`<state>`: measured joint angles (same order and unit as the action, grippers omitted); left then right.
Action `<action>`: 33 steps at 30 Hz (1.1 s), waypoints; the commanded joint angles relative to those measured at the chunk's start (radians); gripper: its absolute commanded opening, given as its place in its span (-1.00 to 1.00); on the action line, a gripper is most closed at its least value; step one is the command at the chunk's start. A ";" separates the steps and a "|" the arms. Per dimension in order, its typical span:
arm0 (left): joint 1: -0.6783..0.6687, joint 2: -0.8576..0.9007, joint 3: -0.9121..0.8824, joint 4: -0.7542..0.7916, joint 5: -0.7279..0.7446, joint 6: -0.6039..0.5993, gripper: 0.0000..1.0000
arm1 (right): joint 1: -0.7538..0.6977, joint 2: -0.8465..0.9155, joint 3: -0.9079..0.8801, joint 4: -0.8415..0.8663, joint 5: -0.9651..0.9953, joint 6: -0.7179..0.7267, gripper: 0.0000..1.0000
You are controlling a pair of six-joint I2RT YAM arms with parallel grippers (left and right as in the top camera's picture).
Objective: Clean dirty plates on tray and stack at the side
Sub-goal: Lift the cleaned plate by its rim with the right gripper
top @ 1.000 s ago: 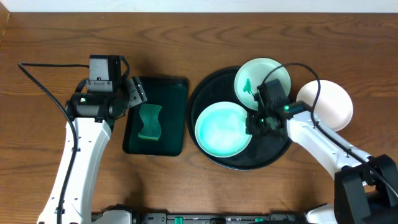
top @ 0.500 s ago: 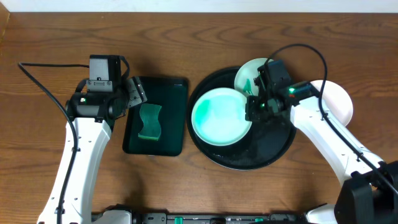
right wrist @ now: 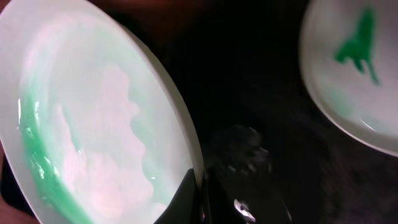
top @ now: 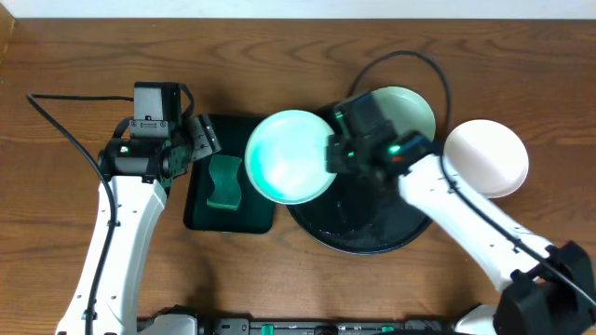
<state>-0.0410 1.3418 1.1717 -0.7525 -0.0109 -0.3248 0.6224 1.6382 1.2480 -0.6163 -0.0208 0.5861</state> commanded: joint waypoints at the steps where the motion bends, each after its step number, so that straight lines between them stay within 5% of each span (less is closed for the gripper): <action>1: 0.003 -0.001 0.016 -0.002 -0.013 -0.002 0.59 | 0.056 0.046 0.023 0.050 0.124 0.060 -0.98; 17: 0.003 -0.001 0.016 -0.002 -0.013 -0.002 0.59 | 0.169 0.220 0.023 0.352 0.286 -0.064 -0.98; 33: 0.003 -0.001 0.016 -0.002 -0.013 -0.002 0.59 | 0.174 0.219 0.057 0.404 0.368 -0.244 -0.98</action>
<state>-0.0410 1.3418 1.1717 -0.7525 -0.0109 -0.3248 0.7872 1.8584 1.2541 -0.2169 0.3077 0.4076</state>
